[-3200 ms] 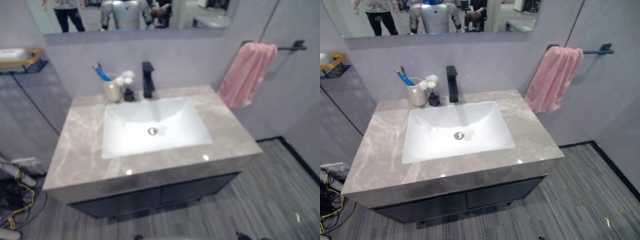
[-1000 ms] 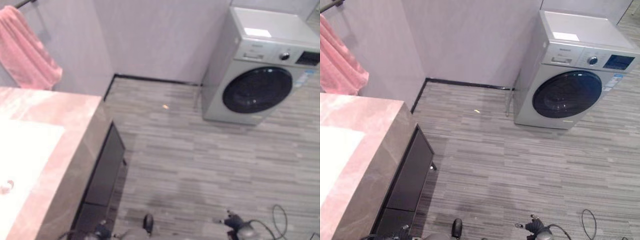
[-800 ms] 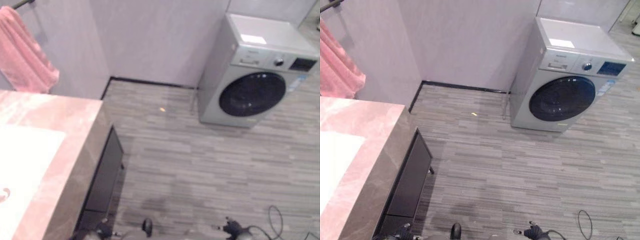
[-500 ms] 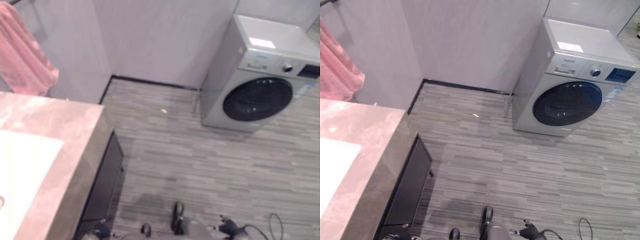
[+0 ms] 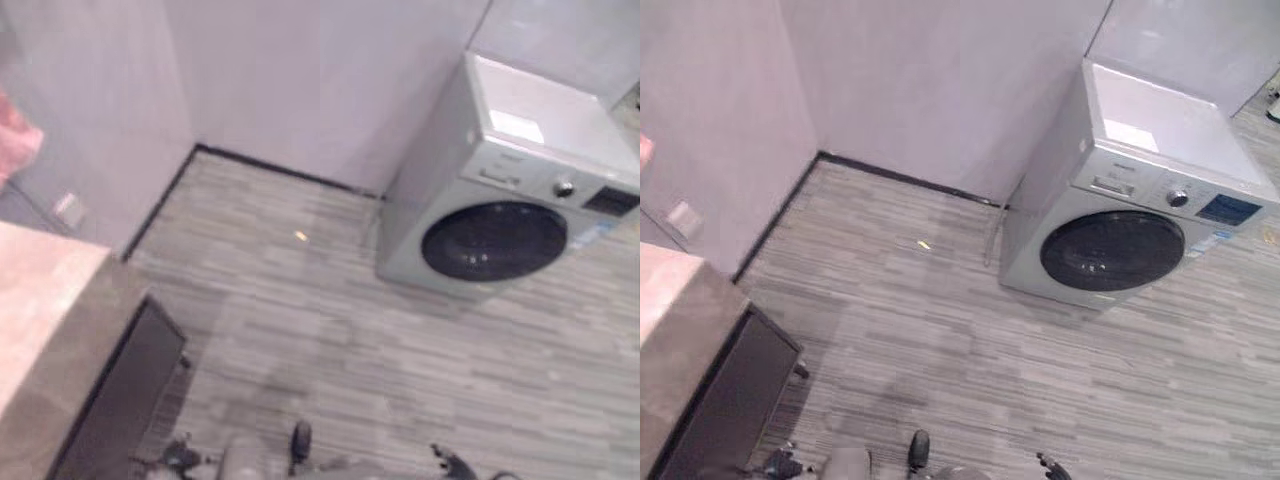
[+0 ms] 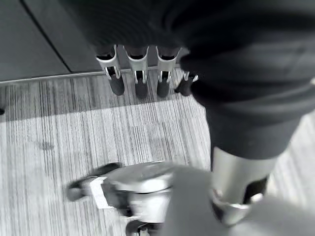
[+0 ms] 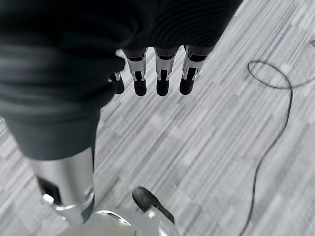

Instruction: Put brush and paste in cup on sink, flatten towel.

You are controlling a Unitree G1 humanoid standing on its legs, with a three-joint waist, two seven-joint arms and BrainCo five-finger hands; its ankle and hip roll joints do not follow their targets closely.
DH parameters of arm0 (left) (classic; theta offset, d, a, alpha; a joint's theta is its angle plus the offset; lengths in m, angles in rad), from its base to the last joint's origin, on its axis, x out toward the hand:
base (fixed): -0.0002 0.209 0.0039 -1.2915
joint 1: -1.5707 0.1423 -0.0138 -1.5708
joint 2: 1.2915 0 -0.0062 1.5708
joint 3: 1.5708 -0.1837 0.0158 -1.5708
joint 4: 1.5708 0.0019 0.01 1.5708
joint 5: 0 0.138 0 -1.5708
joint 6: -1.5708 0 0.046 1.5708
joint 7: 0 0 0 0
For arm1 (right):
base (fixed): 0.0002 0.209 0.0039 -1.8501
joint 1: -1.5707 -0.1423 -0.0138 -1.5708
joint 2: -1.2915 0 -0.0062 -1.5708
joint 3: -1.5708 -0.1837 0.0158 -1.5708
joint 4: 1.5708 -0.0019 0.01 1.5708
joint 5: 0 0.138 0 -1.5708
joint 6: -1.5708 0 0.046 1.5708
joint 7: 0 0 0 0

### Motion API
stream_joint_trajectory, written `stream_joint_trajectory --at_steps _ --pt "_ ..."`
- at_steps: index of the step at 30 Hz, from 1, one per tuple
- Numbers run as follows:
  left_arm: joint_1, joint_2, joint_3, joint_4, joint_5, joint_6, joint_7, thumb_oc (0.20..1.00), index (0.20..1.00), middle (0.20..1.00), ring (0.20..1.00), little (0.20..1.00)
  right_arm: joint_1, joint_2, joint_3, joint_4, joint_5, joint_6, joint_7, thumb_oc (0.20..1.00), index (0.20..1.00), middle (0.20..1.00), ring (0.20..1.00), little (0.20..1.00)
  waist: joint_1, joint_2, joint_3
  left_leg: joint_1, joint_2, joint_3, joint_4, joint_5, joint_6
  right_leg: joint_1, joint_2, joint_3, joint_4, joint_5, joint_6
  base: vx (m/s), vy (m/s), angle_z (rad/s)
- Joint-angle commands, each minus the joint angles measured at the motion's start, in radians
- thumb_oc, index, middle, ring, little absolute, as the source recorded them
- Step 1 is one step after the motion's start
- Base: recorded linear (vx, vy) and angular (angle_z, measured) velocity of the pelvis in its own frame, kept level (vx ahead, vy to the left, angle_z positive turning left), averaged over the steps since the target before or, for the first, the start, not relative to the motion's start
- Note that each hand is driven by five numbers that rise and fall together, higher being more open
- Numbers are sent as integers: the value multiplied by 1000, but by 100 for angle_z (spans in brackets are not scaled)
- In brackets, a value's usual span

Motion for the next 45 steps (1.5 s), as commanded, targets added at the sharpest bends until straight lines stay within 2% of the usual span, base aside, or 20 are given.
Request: stream_joint_trajectory --at_steps 1,3,5,8,9,10,11,16,19,20,22,23,24,26,28,30,35,38,41,45 --pt "-11 26 -5 -22 -14 -21 13 1000 1000 1000 1000 1000 -3 -65 -22 -42 -28 -25 -21 1000 1000 1000 1000 1000 18 -12 49 120 -83 66 -399 95 86 13 -90 19 60 -48 184 187 64 23" --pt "-1 27 -3 -17 -6 -24 12 1000 1000 1000 1000 1000 2 -67 -20 -34 -41 -31 -23 1000 1000 1000 1000 1000 20 -12 38 109 -102 76 -551 113 82 21 -98 4 47 -53 190 211 93 11" --pt "27 28 12 -3 10 -23 1 1000 1000 1000 1000 1000 23 -70 -29 -21 -64 -37 -20 1000 1000 1000 1000 1000 27 7 14 119 -129 89 -844 238 53 64 -92 -27 43 -77 199 525 211 10" --pt "49 22 26 6 14 -24 -18 1000 1000 1000 1000 1000 11 -76 -30 -14 -73 -31 -10 1000 1000 1000 1000 1000 41 8 4 138 -142 96 -859 265 53 97 -98 -16 60 -98 207 435 185 30" --pt "64 19 38 11 11 -25 -13 1000 1000 1000 1000 1000 -3 -66 -19 -8 -75 -30 -9 1000 1000 1000 1000 1000 51 5 -4 162 -148 78 -850 242 70 104 -105 -1 88 -118 214 427 158 -16" --pt "42 34 3 31 46 -14 -49 1000 1000 1000 1000 1000 -278 -157 -57 260 27 -5 -1 1000 1000 1000 1000 1000 101 -4 -20 148 -174 24 -807 231 85 133 -121 -23 102 -128 222 576 224 -82" --pt "39 33 -20 13 45 -19 -44 1000 1000 1000 1000 1000 -283 -55 -10 243 26 -9 -20 1000 1000 1000 1000 1000 114 0 -30 152 -187 9 -792 215 102 121 -132 -30 143 -135 226 747 342 -113" --pt "40 25 -44 22 56 3 -54 1000 1000 1000 1000 1000 -263 42 -25 214 47 14 -24 1000 1000 1000 1000 1000 124 14 -34 260 -259 -8 -712 84 206 -2 -248 -16 644 145 301 475 368 5" --pt "32 30 -51 3 45 4 -52 1000 1000 1000 1000 1000 -266 46 -22 234 45 18 -26 1000 1000 1000 1000 1000 111 30 -15 311 -274 -40 -723 72 230 -77 -276 -21 819 168 297 334 264 86" --pt "13 35 -77 -11 56 8 -51 1000 1000 1000 1000 1000 -274 55 -20 254 57 19 -29 1000 1000 1000 1000 1000 107 42 -6 347 -263 -72 -734 68 236 -155 -235 7 839 101 289 306 105 61" --pt "6 36 -86 -12 60 6 -49 1000 1000 1000 1000 1000 -268 59 -14 259 58 23 -23 1000 1000 1000 1000 1000 104 46 -8 365 -258 -83 -742 80 230 -170 -230 -12 790 61 281 329 83 47" --pt "-12 35 -87 -10 57 2 -45 1000 1000 1000 1000 1000 -268 67 -5 273 60 24 -16 1000 1000 1000 1000 1000 109 68 -20 399 -226 -93 -759 86 209 -151 -250 -79 561 -6 261 245 22 62" --pt "-12 35 -87 -10 57 2 -45 1000 1000 1000 1000 1000 -268 67 -5 273 60 24 -16 1000 1000 1000 1000 1000 107 69 -21 398 -225 -95 -759 87 208 -150 -250 -82 558 -4 261 339 -7 70" --pt "-31 34 -93 4 54 -6 -39 1000 1000 1000 1000 1000 -278 70 1 311 67 25 -24 1000 1000 1000 1000 1000 116 83 -24 418 -206 -128 -746 72 174 -130 -222 -12 208 21 271 309 -62 42" --pt "-43 34 -95 12 53 -7 -38 1000 1000 1000 1000 1000 -281 70 -8 329 73 26 -29 1000 1000 1000 1000 1000 113 83 -27 417 -201 -148 -738 69 168 -138 -217 52 111 56 278 300 -90 37" --pt "-53 33 -87 27 50 -10 -40 1000 1000 1000 1000 1000 -262 72 -29 357 75 33 -29 1000 1000 1000 1000 1000 101 67 -40 451 -179 -204 -722 46 136 -134 -206 120 110 58 289 562 -310 61" --pt "-41 31 -66 40 22 -9 -36 1000 1000 1000 1000 1000 -229 57 -86 405 118 29 -34 1000 1000 1000 1000 1000 74 63 -80 475 -125 -245 -705 76 98 -78 -177 51 112 26 261 390 -290 118" --pt "-56 30 -49 40 2 -3 -28 1000 1000 1000 1000 1000 -225 27 -138 421 160 20 -49 1000 1000 1000 1000 1000 39 59 -92 442 -39 -125 -772 141 69 -44 -191 -93 106 -13 246 276 -304 133" --pt "-61 6 -54 27 17 1 -27 1000 1000 1000 1000 1000 -209 1 -174 422 183 18 -58 1000 1000 1000 1000 1000 -14 76 -97 441 28 211 -845 138 53 -13 -208 -188 100 -42 262 137 -103 134" --pt "-56 -5 -62 18 19 0 -29 1000 1000 1000 1000 1000 -208 3 -156 434 160 23 -61 1000 1000 1000 1000 1000 -5 84 -102 444 23 235 -858 154 30 6 -200 -201 74 -37 256 64 -61 42"
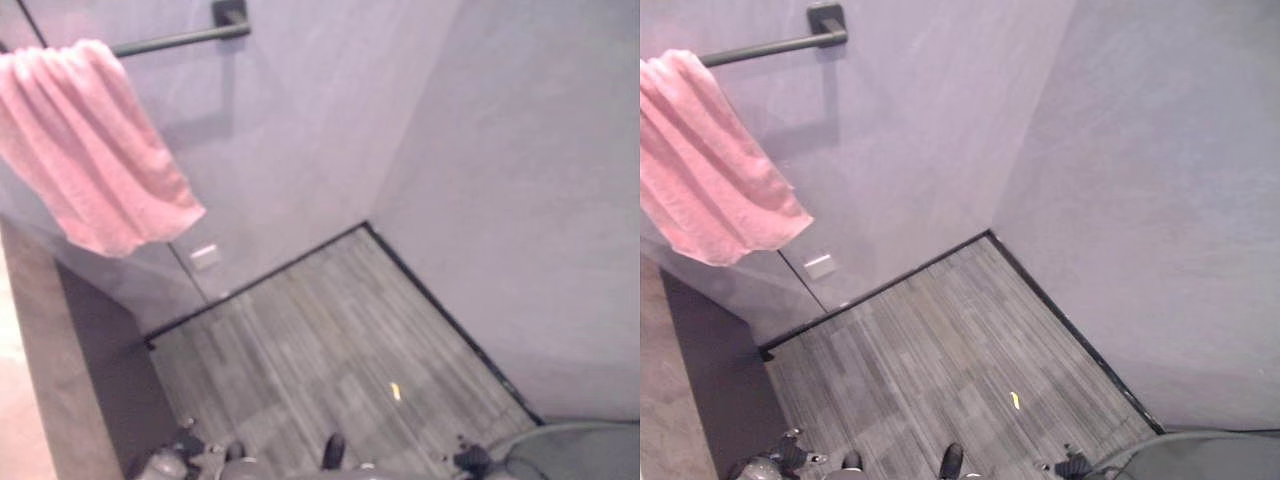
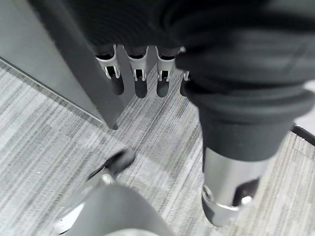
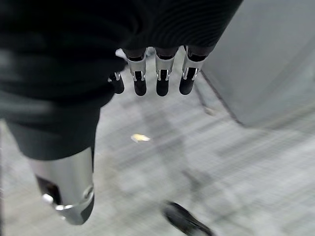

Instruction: Put brush and paste in cup on sink, flatten towel.

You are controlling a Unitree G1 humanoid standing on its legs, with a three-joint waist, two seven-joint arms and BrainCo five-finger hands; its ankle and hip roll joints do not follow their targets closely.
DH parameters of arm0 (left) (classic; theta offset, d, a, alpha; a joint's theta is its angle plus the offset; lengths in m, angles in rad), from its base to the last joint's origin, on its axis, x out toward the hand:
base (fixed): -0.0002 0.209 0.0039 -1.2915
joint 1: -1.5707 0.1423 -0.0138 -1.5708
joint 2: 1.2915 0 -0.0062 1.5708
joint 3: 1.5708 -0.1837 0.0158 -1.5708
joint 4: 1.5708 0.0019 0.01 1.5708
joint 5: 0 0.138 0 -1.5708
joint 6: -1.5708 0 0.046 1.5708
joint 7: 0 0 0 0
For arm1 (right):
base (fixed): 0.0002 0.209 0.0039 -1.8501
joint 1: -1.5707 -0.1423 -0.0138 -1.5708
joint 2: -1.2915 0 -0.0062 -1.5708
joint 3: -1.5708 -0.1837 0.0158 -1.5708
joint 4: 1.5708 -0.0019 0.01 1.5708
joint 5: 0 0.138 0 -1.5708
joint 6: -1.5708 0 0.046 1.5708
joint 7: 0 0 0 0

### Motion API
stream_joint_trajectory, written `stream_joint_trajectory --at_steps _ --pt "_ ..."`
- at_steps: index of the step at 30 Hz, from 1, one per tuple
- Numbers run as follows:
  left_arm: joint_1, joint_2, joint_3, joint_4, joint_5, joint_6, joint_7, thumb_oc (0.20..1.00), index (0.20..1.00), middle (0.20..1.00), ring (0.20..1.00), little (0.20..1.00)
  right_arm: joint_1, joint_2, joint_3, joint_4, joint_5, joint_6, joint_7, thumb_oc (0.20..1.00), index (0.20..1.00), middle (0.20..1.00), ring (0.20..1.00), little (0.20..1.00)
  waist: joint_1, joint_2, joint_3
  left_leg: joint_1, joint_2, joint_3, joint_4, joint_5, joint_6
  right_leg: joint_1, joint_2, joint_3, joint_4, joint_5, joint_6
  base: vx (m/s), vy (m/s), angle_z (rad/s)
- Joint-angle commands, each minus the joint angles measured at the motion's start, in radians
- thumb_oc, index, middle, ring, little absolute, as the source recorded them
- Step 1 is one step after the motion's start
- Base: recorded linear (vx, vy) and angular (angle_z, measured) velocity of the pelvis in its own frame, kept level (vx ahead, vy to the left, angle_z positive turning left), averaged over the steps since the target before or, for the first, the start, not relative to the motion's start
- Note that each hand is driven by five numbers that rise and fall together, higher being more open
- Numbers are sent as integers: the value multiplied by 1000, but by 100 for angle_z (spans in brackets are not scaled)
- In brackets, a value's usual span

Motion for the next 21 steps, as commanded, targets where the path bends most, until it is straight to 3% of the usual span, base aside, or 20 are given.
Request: stream_joint_trajectory --at_steps 1,2,8,14,16,20,21 --pt "-36 41 -10 46 14 -3 10 1000 1000 1000 1000 1000 23 3 -12 57 -4 7 -10 1000 1000 1000 1000 1000 -13 -1 -36 93 -41 0 -25 5 -10 -42 -33 -45 85 -49 126 57 -24 -32" --pt "-35 36 -13 45 16 0 10 1000 1000 1000 1000 1000 28 0 -15 61 -10 10 -11 1000 1000 1000 1000 1000 -16 2 -39 88 -42 31 -26 12 -12 -37 -38 -62 83 -50 127 0 0 0" --pt "-25 22 -10 55 13 5 2 1000 1000 1000 1000 1000 30 4 -8 76 -37 19 -8 1000 1000 1000 1000 1000 -11 16 -39 59 -54 75 22 14 -20 -8 -54 -125 99 -74 111 30 -15 43" --pt "3 18 12 73 3 8 0 1000 1000 1000 1000 1000 23 5 15 57 -60 14 -1 1000 1000 1000 1000 1000 4 26 -42 71 -70 61 -15 19 -18 3 -48 -141 106 -86 106 13 -19 17" --pt "20 23 35 81 -11 3 4 1000 1000 1000 1000 1000 7 10 39 14 -64 0 -4 1000 1000 1000 1000 1000 21 25 -42 76 -68 24 -77 52 -25 -7 -34 -146 110 -102 97 -2 -101 -2" --pt "20 21 32 77 -10 -2 5 1000 1000 1000 1000 1000 -14 11 69 9 -81 -3 -5 1000 1000 1000 1000 1000 40 14 -33 53 -61 -8 -44 62 -31 1 -23 -153 89 -101 91 8 -95 13" --pt "18 18 27 77 -17 -8 9 1000 1000 1000 1000 1000 -42 15 112 7 -108 -7 -3 1000 1000 1000 1000 1000 76 4 -16 15 -86 -104 23 44 -23 13 -22 -149 72 -97 87 18 -70 20"
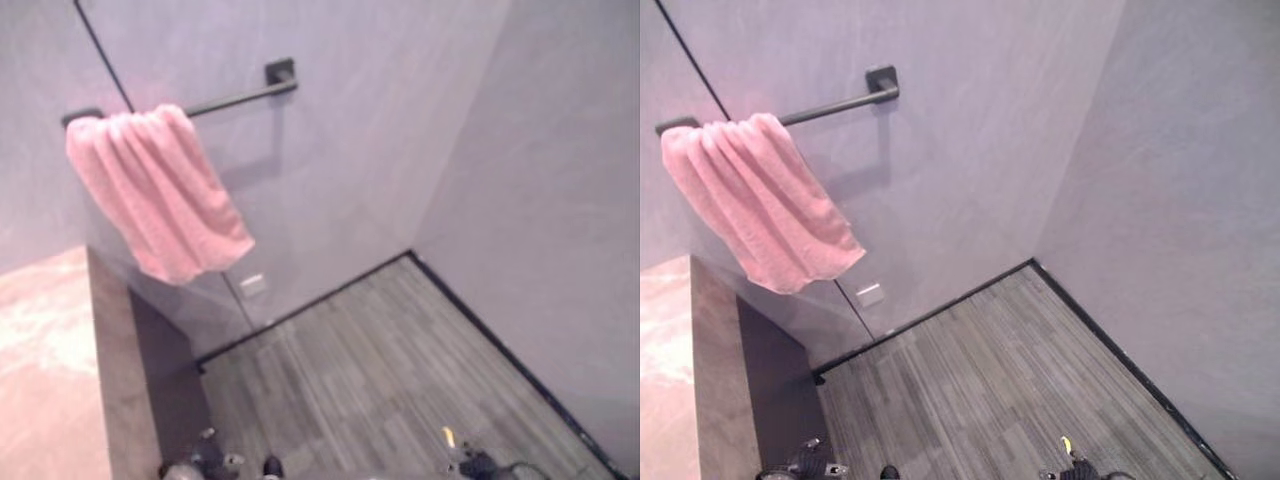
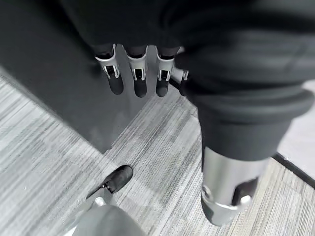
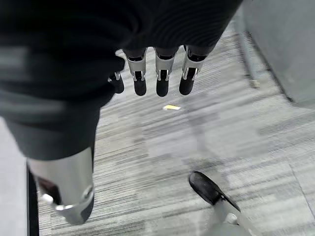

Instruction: Put brush and paste in cup on sink, flatten towel.

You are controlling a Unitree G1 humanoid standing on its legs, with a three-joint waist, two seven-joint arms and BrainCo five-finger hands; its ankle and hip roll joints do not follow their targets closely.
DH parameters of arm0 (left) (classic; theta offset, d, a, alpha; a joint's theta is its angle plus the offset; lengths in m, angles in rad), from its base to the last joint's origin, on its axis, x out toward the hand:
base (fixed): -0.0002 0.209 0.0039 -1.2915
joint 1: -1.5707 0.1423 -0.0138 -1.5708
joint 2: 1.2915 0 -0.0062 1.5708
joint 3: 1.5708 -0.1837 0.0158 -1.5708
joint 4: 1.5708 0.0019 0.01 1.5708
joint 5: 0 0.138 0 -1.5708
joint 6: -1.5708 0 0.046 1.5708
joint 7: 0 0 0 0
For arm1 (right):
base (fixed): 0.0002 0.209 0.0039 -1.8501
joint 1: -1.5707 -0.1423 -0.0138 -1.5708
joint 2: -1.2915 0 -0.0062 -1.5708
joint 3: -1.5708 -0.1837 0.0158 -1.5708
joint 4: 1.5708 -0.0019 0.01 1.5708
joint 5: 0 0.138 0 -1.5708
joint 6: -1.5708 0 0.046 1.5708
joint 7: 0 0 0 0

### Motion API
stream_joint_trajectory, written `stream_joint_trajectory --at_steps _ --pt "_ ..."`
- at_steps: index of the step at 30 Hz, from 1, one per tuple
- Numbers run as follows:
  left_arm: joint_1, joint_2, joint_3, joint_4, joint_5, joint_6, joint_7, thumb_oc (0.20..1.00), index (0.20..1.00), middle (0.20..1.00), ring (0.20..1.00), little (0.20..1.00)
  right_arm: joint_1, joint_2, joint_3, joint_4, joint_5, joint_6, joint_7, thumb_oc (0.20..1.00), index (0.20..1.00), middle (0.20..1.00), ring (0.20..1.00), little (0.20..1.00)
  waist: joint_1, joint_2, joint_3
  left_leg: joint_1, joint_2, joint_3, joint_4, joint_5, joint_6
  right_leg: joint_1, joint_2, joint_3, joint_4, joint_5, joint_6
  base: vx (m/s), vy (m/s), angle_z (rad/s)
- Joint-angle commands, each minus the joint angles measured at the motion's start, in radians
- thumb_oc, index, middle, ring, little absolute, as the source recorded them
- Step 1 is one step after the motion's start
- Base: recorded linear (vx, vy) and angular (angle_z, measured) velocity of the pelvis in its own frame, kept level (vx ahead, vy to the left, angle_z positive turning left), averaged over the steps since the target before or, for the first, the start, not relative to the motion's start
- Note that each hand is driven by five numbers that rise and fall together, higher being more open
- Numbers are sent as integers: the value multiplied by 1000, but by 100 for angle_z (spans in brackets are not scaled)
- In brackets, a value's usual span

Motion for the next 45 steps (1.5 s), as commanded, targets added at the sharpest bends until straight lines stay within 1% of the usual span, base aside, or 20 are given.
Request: stream_joint_trajectory --at_steps 1,2,4,5,7,12,14,16,17,18,22,23,27,29,30,31,35,40,41,45 --pt "-14 56 24 61 -16 -4 15 1000 1000 1000 1000 1000 -54 -1 56 11 -63 -21 -13 1000 1000 1000 1000 1000 60 -77 36 11 -36 -51 50 4 9 -65 8 1 73 -15 -25 16 -41 17" --pt "-19 55 20 61 -18 -4 15 1000 1000 1000 1000 1000 -59 0 66 10 -72 -21 -10 1000 1000 1000 1000 1000 63 -80 44 -19 -52 -64 90 -8 11 -59 3 -10 70 -11 -24 0 0 0" --pt "-31 49 3 48 -7 1 7 1000 1000 1000 1000 1000 -78 1 88 3 -98 -11 -12 1000 1000 1000 1000 1000 51 -73 41 -72 -98 52 151 -55 30 -58 -6 -47 77 -11 -16 38 95 44" --pt "-31 49 3 47 -7 1 7 1000 1000 1000 1000 1000 -78 1 89 4 -98 -11 -12 1000 1000 1000 1000 1000 51 -73 40 -73 -97 53 153 -56 31 -59 -7 -46 78 -11 -15 86 164 100" --pt "-18 29 -10 38 0 -7 -1 1000 1000 1000 1000 1000 -113 9 120 6 -121 -13 -7 1000 1000 1000 1000 1000 88 -55 21 -58 -169 -21 131 -109 57 -59 -10 -41 116 -40 -15 169 208 81" --pt "0 23 0 54 -7 -7 -5 1000 1000 1000 1000 1000 -136 28 107 -15 -111 -16 -13 1000 1000 1000 1000 1000 79 -42 22 10 -194 -70 71 -127 106 -66 -47 -36 274 -52 4 164 177 5" --pt "2 31 -3 69 9 -4 -9 1000 1000 1000 1000 1000 -137 31 115 -62 -116 -23 -9 1000 1000 1000 1000 1000 61 -40 28 43 -205 -90 41 -126 127 -97 -66 21 365 -40 25 151 163 22" --pt "1 37 -9 70 14 -4 -9 1000 1000 1000 1000 1000 -127 29 121 -107 -115 -29 -6 1000 1000 1000 1000 1000 33 -41 36 71 -220 -135 29 -127 146 -135 -47 149 434 8 43 133 75 57" --pt "1 37 -9 70 14 -4 -9 1000 1000 1000 1000 1000 -127 29 121 -107 -115 -29 -6 1000 1000 1000 1000 1000 33 -41 36 71 -220 -135 29 -127 146 -135 -47 150 434 8 43 113 29 71" --pt "-2 37 -14 69 10 -9 -11 1000 1000 1000 1000 1000 -112 24 122 -145 -108 -32 -1 1000 1000 1000 1000 1000 15 -31 38 79 -213 -159 15 -104 155 -182 -24 244 444 24 24 100 4 61" --pt "-10 44 -29 75 23 -16 -7 1000 1000 1000 1000 1000 -89 16 117 -166 -116 -35 -1 1000 1000 1000 1000 1000 3 -7 41 101 -176 -190 -17 -99 148 -217 -57 297 324 57 17 161 -62 34" --pt "-18 50 -29 75 23 -18 -4 1000 1000 1000 1000 1000 -84 13 116 -169 -128 -34 -1 1000 1000 1000 1000 1000 6 -8 41 111 -162 -194 -26 -99 140 -223 -78 312 232 114 36 103 -81 8" --pt "-30 66 -15 70 10 -20 5 1000 1000 1000 1000 1000 -87 10 111 -153 -148 -24 1 1000 1000 1000 1000 1000 13 -37 39 145 -130 -192 -44 -104 114 -223 -94 301 92 185 77 232 -274 13" --pt "-33 72 -11 70 6 -20 7 1000 1000 1000 1000 1000 -87 12 110 -152 -150 -23 -2 1000 1000 1000 1000 1000 13 -46 39 159 -119 -191 -52 -108 105 -225 -85 297 89 184 81 204 -317 3" --pt "-44 84 -19 70 11 -20 10 1000 1000 1000 1000 1000 -84 10 108 -149 -138 -23 2 1000 1000 1000 1000 1000 -9 -62 32 171 -88 -216 -52 -104 87 -223 -44 387 113 131 58 186 -303 0" --pt "-44 84 -19 69 11 -20 10 1000 1000 1000 1000 1000 -84 10 108 -149 -138 -23 2 1000 1000 1000 1000 1000 -8 -62 32 172 -87 -216 -53 -104 86 -223 -43 388 115 130 57 364 -621 22" --pt "-70 86 -32 65 -2 -15 22 1000 1000 1000 1000 1000 -82 -5 114 -80 -118 -31 -9 1000 1000 1000 1000 1000 -34 -71 10 145 -5 -257 -22 -35 38 -200 28 354 141 47 2 220 -419 45" --pt "-86 72 -33 51 -21 -8 26 1000 1000 1000 1000 1000 -78 -29 106 -57 -123 -20 -18 1000 1000 1000 1000 1000 -56 -65 20 73 -29 -160 24 -42 47 -168 12 269 144 10 -15 103 -170 91" --pt "-87 66 -44 48 -16 -12 31 1000 1000 1000 1000 1000 -80 -32 105 -35 -123 -15 -22 1000 1000 1000 1000 1000 -54 -61 21 38 -68 -166 -2 -41 53 -160 8 247 129 19 -11 45 -39 107" --pt "-88 63 -52 46 -15 -13 30 1000 1000 1000 1000 1000 -93 -36 97 -14 -127 -12 -31 1000 1000 1000 1000 1000 -53 -56 18 -13 -91 -157 -41 -13 51 -166 3 237 119 28 -5 56 51 45"
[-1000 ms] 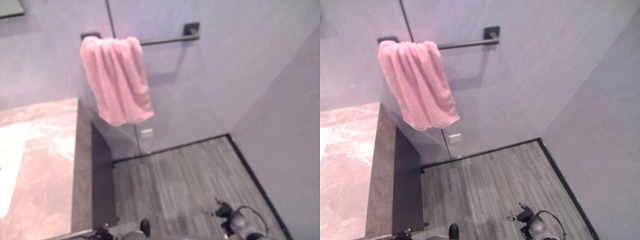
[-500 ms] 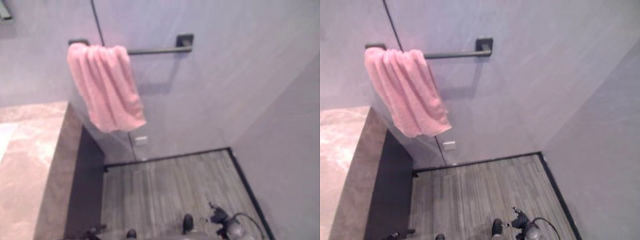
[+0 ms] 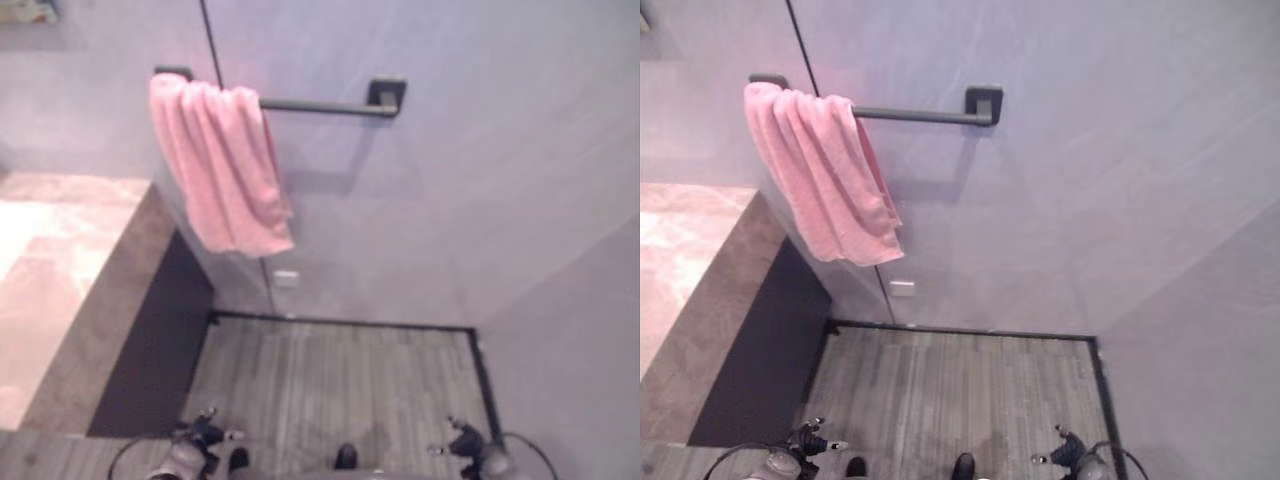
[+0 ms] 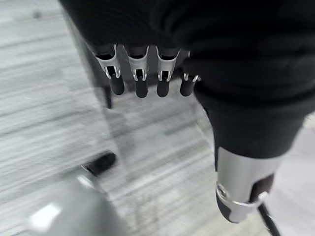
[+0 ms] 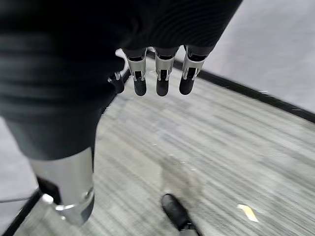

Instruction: Put brush and paste in cup on sink, flatten towel.

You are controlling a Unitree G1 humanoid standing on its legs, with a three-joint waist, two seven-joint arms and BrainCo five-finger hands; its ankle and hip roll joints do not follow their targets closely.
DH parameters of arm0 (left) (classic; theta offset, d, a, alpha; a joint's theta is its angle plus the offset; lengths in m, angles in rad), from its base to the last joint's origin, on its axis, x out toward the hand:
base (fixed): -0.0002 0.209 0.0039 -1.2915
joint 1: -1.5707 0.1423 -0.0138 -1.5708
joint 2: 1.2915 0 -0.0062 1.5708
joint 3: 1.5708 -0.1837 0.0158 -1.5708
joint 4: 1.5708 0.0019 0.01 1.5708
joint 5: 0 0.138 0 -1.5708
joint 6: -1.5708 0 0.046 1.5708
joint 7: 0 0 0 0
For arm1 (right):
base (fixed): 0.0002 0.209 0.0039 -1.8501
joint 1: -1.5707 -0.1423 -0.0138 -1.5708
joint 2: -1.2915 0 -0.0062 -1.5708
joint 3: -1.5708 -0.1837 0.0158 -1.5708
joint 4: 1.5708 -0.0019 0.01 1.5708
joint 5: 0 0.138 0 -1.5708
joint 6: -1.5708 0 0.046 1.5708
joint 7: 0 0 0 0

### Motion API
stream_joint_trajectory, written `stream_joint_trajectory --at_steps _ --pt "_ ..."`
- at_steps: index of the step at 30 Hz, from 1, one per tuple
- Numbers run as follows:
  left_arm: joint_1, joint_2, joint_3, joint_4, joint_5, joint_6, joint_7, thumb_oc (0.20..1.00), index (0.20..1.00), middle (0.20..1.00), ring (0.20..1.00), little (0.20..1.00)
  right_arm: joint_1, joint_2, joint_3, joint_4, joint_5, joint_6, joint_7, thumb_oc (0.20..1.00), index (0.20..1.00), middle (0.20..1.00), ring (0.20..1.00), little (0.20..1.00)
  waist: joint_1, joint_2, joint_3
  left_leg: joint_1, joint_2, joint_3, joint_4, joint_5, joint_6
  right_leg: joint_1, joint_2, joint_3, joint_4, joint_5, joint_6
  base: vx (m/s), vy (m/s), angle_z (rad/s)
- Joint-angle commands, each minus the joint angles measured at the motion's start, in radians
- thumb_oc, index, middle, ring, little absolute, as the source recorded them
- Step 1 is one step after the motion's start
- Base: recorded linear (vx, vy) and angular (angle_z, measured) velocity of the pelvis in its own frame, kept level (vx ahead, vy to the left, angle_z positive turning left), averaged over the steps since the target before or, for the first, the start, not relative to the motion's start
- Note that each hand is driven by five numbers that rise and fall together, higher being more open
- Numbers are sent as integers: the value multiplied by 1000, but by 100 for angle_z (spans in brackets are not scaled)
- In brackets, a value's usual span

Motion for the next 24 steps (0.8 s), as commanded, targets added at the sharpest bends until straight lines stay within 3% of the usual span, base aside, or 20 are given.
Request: stream_joint_trajectory --at_steps 1,7,12,18,22,23,24 --pt "-11 42 -8 25 -6 -13 17 1000 1000 1000 1000 1000 -7 11 -5 18 -10 -1 -29 1000 1000 1000 1000 1000 -17 -35 -17 37 -51 -4 -43 -62 88 -26 -47 126 119 -29 83 108 97 -7" --pt "22 45 12 53 3 -7 4 1000 1000 1000 1000 1000 0 32 -13 13 -17 1 -20 1000 1000 1000 1000 1000 -6 -28 -26 82 -73 -2 -57 -96 118 6 -72 159 135 -22 105 147 225 -26" --pt "30 60 24 62 14 -12 -1 1000 1000 1000 1000 1000 9 65 4 8 -41 2 -8 1000 1000 1000 1000 1000 6 -31 -27 112 -94 40 -25 -147 147 25 -106 191 124 24 132 97 211 -31" --pt "30 68 15 33 21 -24 7 1000 1000 1000 1000 1000 18 69 3 10 -52 1 -14 1000 1000 1000 1000 1000 10 -28 -17 127 -106 56 -20 -165 166 11 -121 205 150 71 154 41 131 -17" --pt "41 75 -12 -43 39 -43 20 1000 1000 1000 1000 1000 37 59 -42 -64 17 -18 -19 1000 1000 1000 1000 1000 0 -17 -5 144 -118 61 -28 -170 182 -24 -131 220 227 114 173 28 166 -14" --pt "53 69 -27 -85 40 -57 27 1000 1000 1000 1000 1000 45 61 -78 -96 90 -35 -23 1000 1000 1000 1000 1000 -8 -2 8 159 -128 55 -36 -168 199 -70 -144 235 334 160 177 14 249 -20" --pt "58 67 -29 -100 34 -59 27 1000 1000 1000 1000 1000 45 61 -82 -108 103 -40 -22 1000 1000 1000 1000 1000 -9 4 15 164 -129 55 -40 -166 202 -91 -146 234 377 159 175 6 193 -18"
